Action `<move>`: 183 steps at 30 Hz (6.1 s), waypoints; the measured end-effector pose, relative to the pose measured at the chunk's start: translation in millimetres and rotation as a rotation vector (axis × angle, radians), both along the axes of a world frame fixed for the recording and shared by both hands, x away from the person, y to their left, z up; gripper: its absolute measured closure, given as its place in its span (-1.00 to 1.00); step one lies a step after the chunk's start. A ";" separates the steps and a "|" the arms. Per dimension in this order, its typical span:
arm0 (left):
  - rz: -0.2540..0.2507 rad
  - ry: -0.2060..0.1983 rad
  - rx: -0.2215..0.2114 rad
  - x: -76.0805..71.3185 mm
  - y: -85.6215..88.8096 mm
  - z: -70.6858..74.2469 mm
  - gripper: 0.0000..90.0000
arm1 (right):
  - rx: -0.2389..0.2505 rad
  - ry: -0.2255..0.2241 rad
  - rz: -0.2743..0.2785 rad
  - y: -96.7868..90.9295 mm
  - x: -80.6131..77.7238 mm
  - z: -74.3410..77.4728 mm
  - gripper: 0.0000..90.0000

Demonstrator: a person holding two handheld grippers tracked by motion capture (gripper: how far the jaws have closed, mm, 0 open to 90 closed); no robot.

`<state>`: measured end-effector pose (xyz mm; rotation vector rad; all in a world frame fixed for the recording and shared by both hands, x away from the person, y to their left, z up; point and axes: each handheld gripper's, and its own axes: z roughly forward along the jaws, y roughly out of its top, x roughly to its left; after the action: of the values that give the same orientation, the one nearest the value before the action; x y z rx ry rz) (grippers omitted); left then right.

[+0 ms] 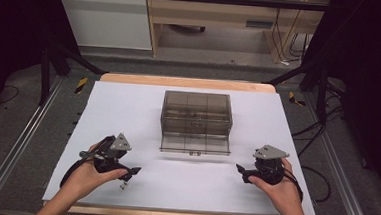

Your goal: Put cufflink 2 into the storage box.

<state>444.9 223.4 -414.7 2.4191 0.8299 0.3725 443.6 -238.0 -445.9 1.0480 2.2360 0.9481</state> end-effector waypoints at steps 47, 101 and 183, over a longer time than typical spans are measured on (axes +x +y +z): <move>0.028 0.191 0.088 -27.7 -0.3 -36.0 0.39 | -0.003 -0.021 -0.007 -2.1 -3.0 0.9 -0.63; -0.072 0.057 0.003 22.6 -7.6 6.0 0.66 | -0.043 0.051 -0.025 -0.6 1.9 -7.6 -0.64; -0.298 -0.015 -0.050 101.4 -161.3 9.9 0.66 | -0.066 0.063 -0.032 -8.8 -12.6 -8.0 -0.65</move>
<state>546.3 62.1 -404.8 2.4416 0.4561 0.2508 431.0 -246.8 -453.9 1.0949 2.2785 0.8332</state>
